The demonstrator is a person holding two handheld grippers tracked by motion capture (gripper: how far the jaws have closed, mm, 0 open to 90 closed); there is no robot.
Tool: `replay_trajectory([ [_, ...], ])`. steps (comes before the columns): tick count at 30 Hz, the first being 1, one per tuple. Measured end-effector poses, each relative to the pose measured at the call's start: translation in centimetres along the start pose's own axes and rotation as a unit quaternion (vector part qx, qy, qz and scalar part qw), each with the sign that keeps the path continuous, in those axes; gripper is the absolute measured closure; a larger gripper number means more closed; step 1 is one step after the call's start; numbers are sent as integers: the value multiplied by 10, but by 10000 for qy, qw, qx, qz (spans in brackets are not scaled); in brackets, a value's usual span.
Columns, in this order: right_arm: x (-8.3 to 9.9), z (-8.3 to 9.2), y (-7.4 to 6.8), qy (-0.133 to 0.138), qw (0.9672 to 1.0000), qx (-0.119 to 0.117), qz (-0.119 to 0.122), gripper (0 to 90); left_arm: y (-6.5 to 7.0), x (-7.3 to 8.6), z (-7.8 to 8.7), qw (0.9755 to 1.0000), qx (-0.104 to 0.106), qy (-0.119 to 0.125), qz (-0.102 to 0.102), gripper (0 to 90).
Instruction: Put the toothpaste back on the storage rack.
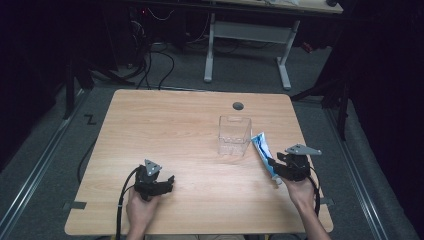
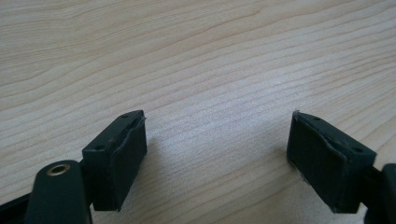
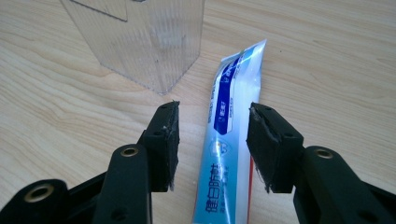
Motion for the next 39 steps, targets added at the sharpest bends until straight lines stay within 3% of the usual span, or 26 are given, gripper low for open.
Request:
replay_trajectory([
  [3, -7, -2, 1, 169, 9998, 72, 66, 538, 0, 0, 0, 10000, 0, -5, -7, 204],
  [12, -21, -11, 5, 125, 9999, 102, 28, 537, 0, 0, 0, 10000, 3, -6, -10, 204],
  [18, -30, -23, 4, -30, 9998, 123, 156, 531, 0, 0, 0, 10000, 3, -6, -9, 205],
  [32, -41, -51, 2, -342, 9992, 154, 100, 512, 0, 0, 0, 10000, 3, -6, -10, 205],
  [39, -43, -70, 4, -674, 9972, 271, 181, 491, 0, 0, 0, 10000, 5, -6, -11, 205],
])
Point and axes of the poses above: each handheld gripper's, and its own axes: z roughly backward along the jaws, x roughly out of its underside, y roughly to its right, the point moved 4 cm from there along -z, roughly forward along the jaws, and after that the axes turned 1 degree about -z, right-handed, at the moved point
